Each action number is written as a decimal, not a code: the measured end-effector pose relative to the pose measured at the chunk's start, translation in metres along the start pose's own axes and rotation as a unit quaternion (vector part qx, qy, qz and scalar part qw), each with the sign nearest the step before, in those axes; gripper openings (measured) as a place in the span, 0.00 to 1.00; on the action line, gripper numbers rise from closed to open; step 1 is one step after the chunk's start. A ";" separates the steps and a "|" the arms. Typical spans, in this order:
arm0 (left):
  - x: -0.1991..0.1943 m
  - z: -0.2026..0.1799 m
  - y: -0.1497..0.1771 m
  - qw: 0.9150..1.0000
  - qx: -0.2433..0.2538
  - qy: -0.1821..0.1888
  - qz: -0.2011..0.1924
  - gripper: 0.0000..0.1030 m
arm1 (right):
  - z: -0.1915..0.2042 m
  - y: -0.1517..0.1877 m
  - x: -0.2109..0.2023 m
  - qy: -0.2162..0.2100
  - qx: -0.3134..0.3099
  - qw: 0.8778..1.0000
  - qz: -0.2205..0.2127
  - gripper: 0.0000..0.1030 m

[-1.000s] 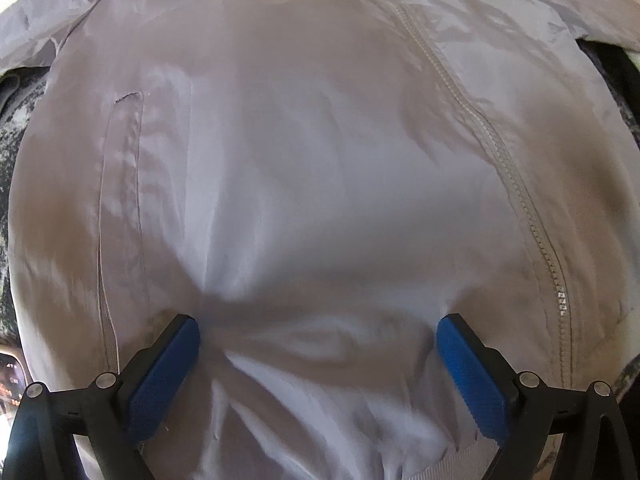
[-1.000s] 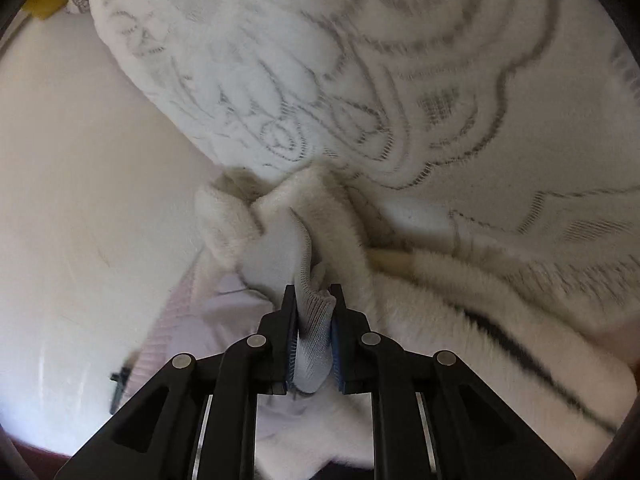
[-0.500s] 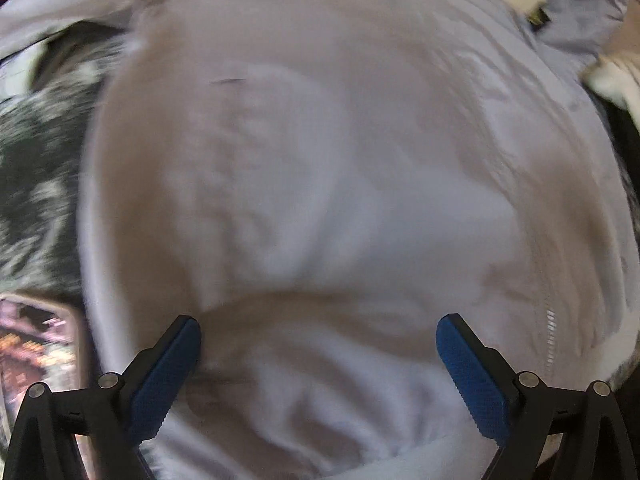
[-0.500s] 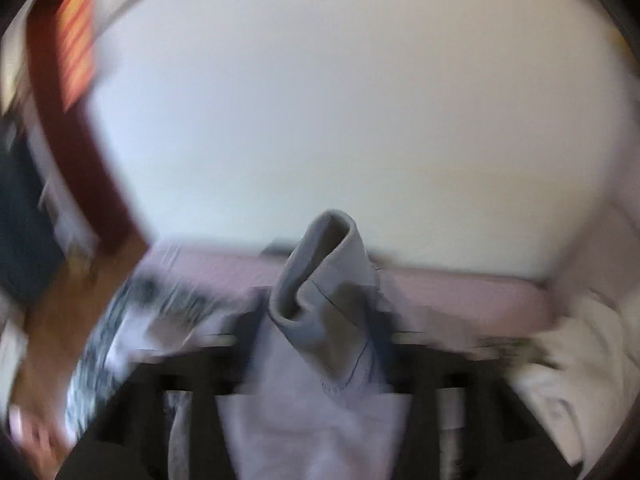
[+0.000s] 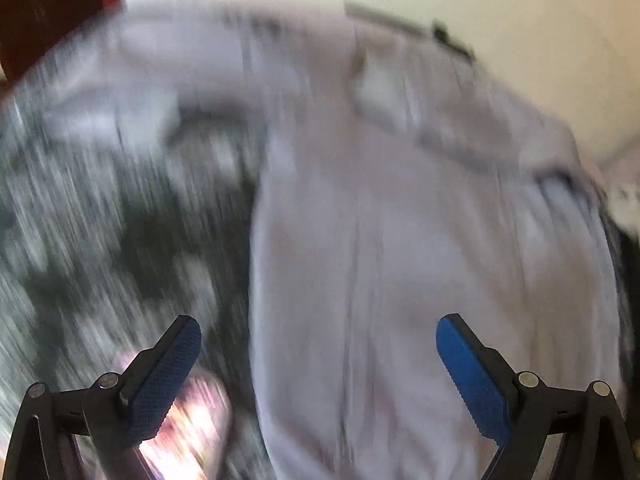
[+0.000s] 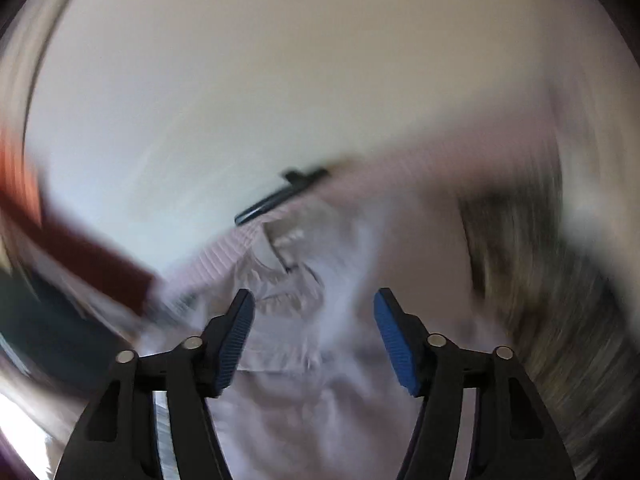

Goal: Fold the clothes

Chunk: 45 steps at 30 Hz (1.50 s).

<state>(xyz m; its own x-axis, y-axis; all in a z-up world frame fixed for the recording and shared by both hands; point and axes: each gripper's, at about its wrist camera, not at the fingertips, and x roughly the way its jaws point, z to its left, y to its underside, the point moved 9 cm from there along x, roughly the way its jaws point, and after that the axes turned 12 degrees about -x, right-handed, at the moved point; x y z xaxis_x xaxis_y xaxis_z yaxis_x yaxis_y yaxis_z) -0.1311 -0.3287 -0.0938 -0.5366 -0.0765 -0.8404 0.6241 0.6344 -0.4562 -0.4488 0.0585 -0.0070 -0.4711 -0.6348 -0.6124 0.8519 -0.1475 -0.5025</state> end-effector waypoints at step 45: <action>0.115 0.285 -0.140 0.648 -0.622 0.440 0.006 0.92 | -0.061 0.199 -0.012 -0.062 -0.034 0.995 0.069 0.73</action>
<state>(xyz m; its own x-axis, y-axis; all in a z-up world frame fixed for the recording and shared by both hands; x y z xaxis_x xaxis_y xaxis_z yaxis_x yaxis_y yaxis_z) -0.1182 -0.6456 -0.2095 -0.9934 0.0555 -0.1001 -0.0154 0.8020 0.5971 -0.2875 0.0830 -0.1362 -0.3160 -0.7342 -0.6008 0.8867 -0.0033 -0.4623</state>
